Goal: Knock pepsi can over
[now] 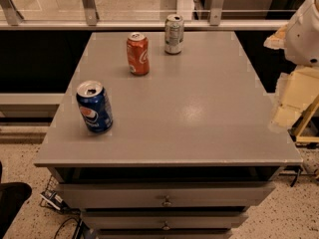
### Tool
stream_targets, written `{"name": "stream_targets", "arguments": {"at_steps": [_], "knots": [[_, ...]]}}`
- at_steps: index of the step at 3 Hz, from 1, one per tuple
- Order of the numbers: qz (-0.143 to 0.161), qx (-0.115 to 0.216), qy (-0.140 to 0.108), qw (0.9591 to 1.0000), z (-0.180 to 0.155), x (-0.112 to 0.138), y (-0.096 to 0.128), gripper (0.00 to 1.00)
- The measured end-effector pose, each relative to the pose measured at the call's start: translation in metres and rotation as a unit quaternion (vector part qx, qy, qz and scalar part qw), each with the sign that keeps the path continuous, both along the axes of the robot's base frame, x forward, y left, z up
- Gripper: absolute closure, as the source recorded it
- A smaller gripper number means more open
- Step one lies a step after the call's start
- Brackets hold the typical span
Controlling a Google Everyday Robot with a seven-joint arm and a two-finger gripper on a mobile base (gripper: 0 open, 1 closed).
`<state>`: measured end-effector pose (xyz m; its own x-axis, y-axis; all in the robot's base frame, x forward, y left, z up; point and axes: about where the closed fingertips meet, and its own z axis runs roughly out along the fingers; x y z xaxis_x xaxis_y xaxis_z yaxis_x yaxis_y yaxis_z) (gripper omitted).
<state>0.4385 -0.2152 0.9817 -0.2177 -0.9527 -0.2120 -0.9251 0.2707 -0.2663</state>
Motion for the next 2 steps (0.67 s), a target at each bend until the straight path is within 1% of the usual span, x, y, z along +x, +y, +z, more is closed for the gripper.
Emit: {"name": "stream_targets", "arguments": {"at_steps": [1,2], "knots": [[0.0,0.0,0.0,1.0,0.0,0.0,0.0,0.0],[0.011,0.038,-0.017,0.9991,-0.009,0.004,0.013,0.0]]}}
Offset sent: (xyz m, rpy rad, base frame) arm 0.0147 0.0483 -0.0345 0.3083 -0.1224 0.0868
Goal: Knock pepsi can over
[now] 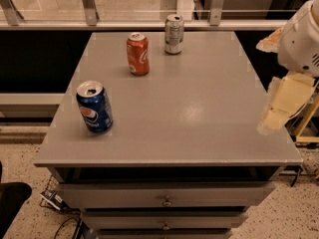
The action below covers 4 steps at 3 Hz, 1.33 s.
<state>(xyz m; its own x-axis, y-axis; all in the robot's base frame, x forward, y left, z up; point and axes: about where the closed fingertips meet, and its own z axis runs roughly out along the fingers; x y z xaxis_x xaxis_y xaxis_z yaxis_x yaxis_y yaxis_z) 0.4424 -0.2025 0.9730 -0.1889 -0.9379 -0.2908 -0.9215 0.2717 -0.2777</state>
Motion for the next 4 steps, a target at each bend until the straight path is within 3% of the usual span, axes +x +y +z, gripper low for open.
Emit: {"name": "stream_targets", "arguments": {"at_steps": [1,2,3,4], "knots": [[0.035,0.074,-0.029,0.9963,-0.025,0.008,0.024,0.0],[0.073,0.173,-0.05,0.9809,-0.044,0.031,0.06,0.0],[0.081,0.29,-0.027,0.9532,-0.055,0.043,0.096,0.0],[0.082,0.31,-0.023,0.9468,-0.048,0.041,0.105,0.0]]}}
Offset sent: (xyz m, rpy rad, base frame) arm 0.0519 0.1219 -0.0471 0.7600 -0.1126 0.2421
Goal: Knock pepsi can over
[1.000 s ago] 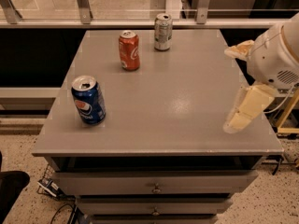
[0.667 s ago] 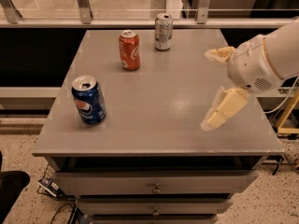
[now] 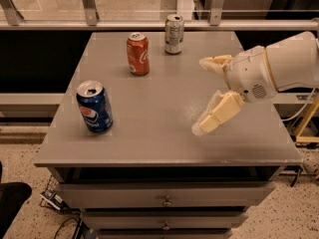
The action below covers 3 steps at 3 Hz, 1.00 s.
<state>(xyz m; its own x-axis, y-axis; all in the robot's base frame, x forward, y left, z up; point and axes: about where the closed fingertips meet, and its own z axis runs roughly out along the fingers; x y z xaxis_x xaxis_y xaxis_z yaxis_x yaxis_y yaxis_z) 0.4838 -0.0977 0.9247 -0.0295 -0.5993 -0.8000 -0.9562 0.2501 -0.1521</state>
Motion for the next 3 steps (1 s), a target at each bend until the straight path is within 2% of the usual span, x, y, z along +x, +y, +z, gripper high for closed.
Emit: {"name": "stream_targets", "arguments": {"at_steps": [1,2,3], "knots": [[0.0,-0.003,-0.001,1.0,-0.001,0.0,0.0,0.0],[0.022,0.028,0.0,0.9994,-0.019,0.006,0.025,0.0],[0.043,0.066,0.006,0.9969,-0.042,0.015,0.06,0.0]]}}
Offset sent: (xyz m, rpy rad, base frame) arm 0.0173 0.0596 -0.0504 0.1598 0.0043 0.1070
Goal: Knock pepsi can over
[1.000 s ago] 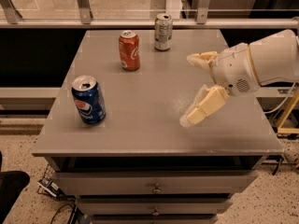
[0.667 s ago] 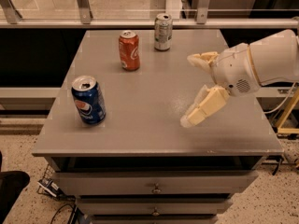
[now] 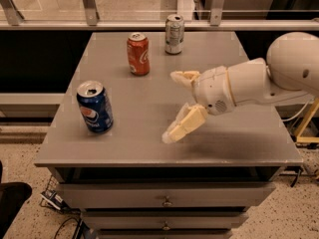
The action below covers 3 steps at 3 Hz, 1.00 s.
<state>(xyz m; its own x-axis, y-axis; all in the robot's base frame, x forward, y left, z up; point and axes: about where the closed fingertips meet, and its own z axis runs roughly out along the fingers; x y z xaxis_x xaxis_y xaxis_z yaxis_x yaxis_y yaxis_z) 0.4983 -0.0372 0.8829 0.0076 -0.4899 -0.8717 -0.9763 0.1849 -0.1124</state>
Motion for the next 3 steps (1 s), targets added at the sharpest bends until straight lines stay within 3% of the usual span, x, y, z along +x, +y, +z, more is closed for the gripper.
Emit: {"name": "stream_targets", "arguments": {"at_steps": [2,3], "knots": [[0.033,0.052,0.023,0.9979,-0.028,-0.006,0.062,0.0],[0.047,0.075,0.022,0.9958,-0.023,-0.01,0.095,0.0]]}}
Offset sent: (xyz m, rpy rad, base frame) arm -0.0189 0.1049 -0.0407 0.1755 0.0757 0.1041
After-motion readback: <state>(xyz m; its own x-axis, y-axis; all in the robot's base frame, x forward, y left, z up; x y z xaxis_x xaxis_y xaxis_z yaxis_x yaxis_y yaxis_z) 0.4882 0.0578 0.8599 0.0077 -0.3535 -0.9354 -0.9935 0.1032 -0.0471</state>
